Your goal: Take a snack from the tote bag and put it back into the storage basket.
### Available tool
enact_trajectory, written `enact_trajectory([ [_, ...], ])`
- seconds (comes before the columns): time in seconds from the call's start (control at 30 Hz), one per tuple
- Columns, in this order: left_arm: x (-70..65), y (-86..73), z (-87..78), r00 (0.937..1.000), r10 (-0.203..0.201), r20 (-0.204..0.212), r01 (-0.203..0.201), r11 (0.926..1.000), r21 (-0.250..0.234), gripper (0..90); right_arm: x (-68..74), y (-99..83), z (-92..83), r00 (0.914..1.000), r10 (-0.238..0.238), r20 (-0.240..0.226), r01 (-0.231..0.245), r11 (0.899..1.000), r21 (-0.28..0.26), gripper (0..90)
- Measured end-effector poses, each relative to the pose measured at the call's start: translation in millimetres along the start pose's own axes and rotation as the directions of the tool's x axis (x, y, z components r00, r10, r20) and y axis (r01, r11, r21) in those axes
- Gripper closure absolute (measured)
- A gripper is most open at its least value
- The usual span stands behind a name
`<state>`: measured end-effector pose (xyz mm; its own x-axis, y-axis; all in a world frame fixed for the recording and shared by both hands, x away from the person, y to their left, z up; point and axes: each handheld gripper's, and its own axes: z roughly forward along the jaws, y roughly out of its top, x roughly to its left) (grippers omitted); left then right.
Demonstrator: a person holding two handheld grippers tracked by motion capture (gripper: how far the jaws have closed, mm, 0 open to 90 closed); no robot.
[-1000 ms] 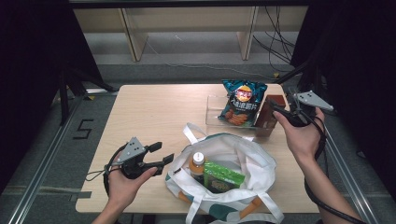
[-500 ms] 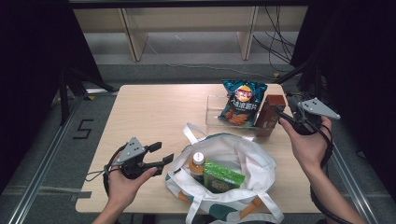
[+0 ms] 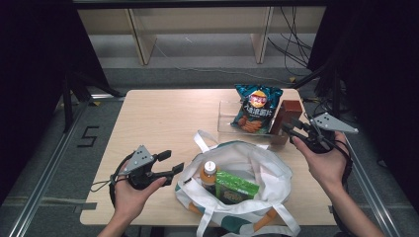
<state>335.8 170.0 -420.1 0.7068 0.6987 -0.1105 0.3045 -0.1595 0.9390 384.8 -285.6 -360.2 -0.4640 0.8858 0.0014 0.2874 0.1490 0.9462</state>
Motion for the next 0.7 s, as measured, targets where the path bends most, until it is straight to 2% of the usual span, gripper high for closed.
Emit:
enact_trajectory([
  [0.03,0.1,0.1,-0.1,1.0000,0.007,0.000,-0.007,1.0000,0.002,35.0,2.6,-0.9,-1.1,0.9998,0.018,-0.008,-0.018,1.000,0.020,62.2],
  [0.1,-0.1,0.0,0.3,1.0000,0.007,0.001,-0.007,1.0000,0.001,34.9,2.5,-3.0,-0.7,0.9988,0.003,-0.048,-0.002,1.000,0.022,62.4],
  [0.17,0.1,-0.2,0.4,1.0000,0.007,0.003,-0.007,1.0000,0.002,34.9,7.3,-5.0,-0.4,0.9987,0.021,-0.046,-0.019,0.999,0.030,62.6],
  [0.27,0.2,-0.3,0.3,1.0000,0.007,0.002,-0.007,1.0000,0.003,35.0,9.7,-8.5,-1.1,0.9956,-0.004,-0.094,0.008,0.999,0.046,62.2],
  [0.3,0.2,-0.3,0.4,1.0000,0.007,0.002,-0.007,1.0000,0.003,35.0,10.4,-9.1,-1.0,0.9951,-0.012,-0.098,0.017,0.999,0.050,62.7],
  [0.37,-0.2,-0.3,0.5,1.0000,0.006,0.002,-0.006,1.0000,0.002,35.0,15.9,-10.0,-0.7,0.9951,0.024,-0.096,-0.020,0.999,0.047,62.8],
  [0.43,-0.3,-0.5,0.9,1.0000,0.006,0.006,-0.006,1.0000,-0.003,34.9,15.9,-10.0,-1.6,0.9947,-0.006,-0.102,0.010,0.999,0.047,63.0],
  [0.47,-0.4,-0.5,0.8,1.0000,0.005,0.005,-0.005,1.0000,-0.001,35.0,17.2,-10.5,-2.0,0.9924,0.007,-0.123,-0.001,0.999,0.047,62.9],
  [0.53,-0.2,-0.4,0.4,1.0000,0.007,0.003,-0.007,1.0000,0.003,35.0,20.7,-11.2,-4.3,0.9911,0.024,-0.131,-0.015,0.998,0.064,62.6],
  [0.6,0.1,-0.2,0.4,1.0000,0.006,0.003,-0.006,1.0000,0.002,35.0,21.1,-12.7,-4.9,0.9882,-0.004,-0.153,0.012,0.999,0.050,62.4],
  [0.63,0.4,-0.1,0.2,1.0000,0.007,0.002,-0.007,1.0000,0.002,35.0,23.8,-13.5,-6.2,0.9861,0.014,-0.166,-0.004,0.998,0.058,62.3],
  [0.7,0.7,0.0,0.4,1.0000,0.007,0.002,-0.007,1.0000,0.002,34.9,24.4,-15.8,-7.6,0.9839,-0.010,-0.179,0.017,0.999,0.041,62.2],
])
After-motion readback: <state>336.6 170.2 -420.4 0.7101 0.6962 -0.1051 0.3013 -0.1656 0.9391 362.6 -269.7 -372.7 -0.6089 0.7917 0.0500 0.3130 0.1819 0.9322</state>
